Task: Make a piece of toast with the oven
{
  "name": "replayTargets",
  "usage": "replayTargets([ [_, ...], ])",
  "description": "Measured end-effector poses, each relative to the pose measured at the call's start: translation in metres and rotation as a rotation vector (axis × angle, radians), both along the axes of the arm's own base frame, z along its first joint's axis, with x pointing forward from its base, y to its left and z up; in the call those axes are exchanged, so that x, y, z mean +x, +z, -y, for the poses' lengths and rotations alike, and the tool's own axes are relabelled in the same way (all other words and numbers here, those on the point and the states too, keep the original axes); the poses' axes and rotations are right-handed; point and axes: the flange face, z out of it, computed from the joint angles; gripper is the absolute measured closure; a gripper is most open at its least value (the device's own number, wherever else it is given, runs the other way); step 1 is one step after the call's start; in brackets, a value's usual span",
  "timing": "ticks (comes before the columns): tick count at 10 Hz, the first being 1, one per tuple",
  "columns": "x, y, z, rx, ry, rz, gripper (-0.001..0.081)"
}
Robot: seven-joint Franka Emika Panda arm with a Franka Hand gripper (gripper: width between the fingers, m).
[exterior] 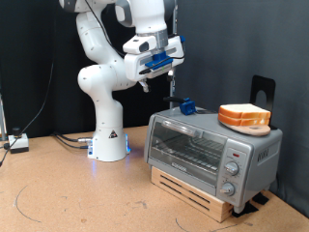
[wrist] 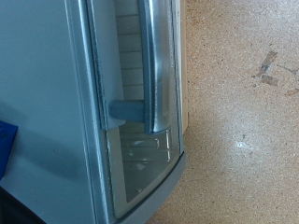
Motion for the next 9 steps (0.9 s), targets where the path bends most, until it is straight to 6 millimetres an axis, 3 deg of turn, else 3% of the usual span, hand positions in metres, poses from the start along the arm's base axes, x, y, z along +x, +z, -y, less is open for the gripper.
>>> replayTargets([
  [2,-0.004,0.003,0.0,0.094,0.046,0.039,-0.0001],
  [6,-0.004,-0.041,0.003,0.036,-0.047,0.053,-0.0001],
  [9,-0.005,-0.045,0.003,0.083,-0.028,0.043,-0.0001],
])
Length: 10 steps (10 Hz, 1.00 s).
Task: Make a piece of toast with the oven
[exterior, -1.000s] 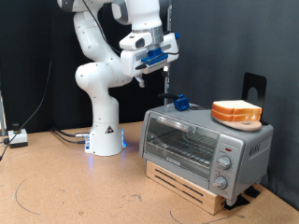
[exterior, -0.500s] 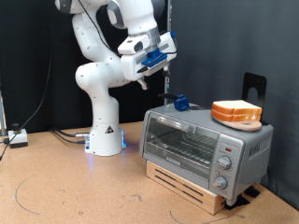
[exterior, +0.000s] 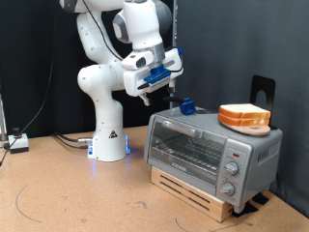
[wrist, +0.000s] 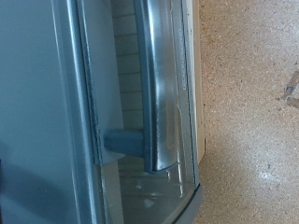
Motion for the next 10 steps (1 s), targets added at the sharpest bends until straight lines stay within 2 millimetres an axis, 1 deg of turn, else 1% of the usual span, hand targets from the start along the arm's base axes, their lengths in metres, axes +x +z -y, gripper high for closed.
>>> replayTargets([
  [1,0.0,-0.008,-0.001,-0.006,0.0,-0.009,-0.0001],
  [4,0.006,-0.049,-0.006,-0.049,-0.017,-0.01,-0.0001],
  [6,0.01,-0.073,-0.011,-0.075,-0.016,-0.023,-0.0001],
  [8,0.011,-0.088,-0.014,-0.087,-0.004,-0.035,-0.0001],
  [10,0.011,-0.089,-0.015,-0.087,-0.001,-0.034,-0.0001],
])
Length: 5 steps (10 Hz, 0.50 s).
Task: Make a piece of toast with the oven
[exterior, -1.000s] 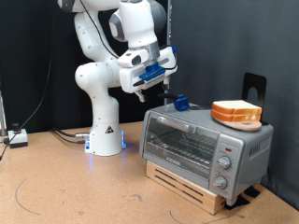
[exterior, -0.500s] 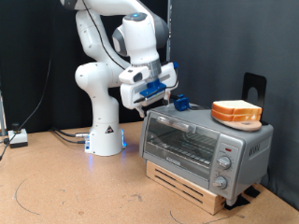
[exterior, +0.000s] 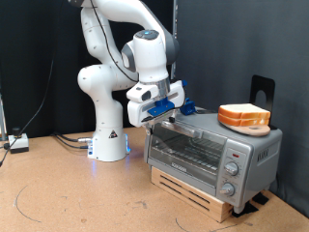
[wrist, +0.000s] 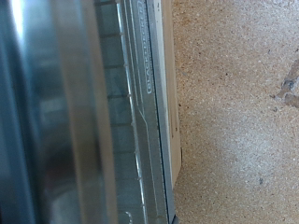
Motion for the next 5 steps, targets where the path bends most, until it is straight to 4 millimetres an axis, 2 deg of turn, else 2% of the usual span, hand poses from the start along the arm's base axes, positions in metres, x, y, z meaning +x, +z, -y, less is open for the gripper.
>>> replayTargets([
  [2,0.002,0.0,0.006,-0.01,-0.008,0.015,-0.0001],
  [5,0.009,-0.003,0.034,-0.072,-0.05,0.058,-0.0001],
])
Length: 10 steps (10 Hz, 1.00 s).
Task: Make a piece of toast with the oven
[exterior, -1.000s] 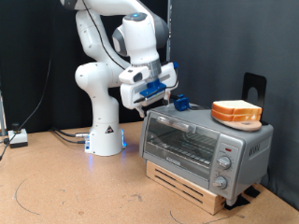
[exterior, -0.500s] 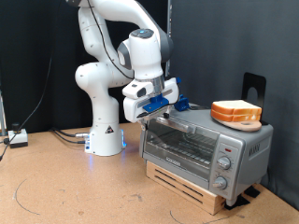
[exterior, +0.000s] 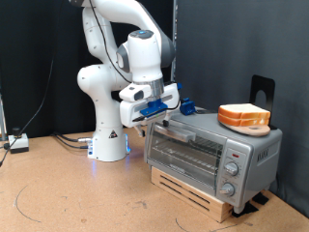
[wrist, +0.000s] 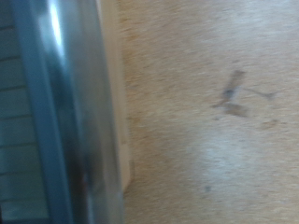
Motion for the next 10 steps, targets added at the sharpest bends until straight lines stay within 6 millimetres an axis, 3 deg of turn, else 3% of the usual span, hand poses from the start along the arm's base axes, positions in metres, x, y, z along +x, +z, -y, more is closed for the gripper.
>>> replayTargets([
  [5,0.022,-0.026,0.049,-0.08,-0.078,-0.01,-0.0001],
  [10,0.043,-0.057,0.071,-0.124,-0.1,-0.016,-0.0001],
])
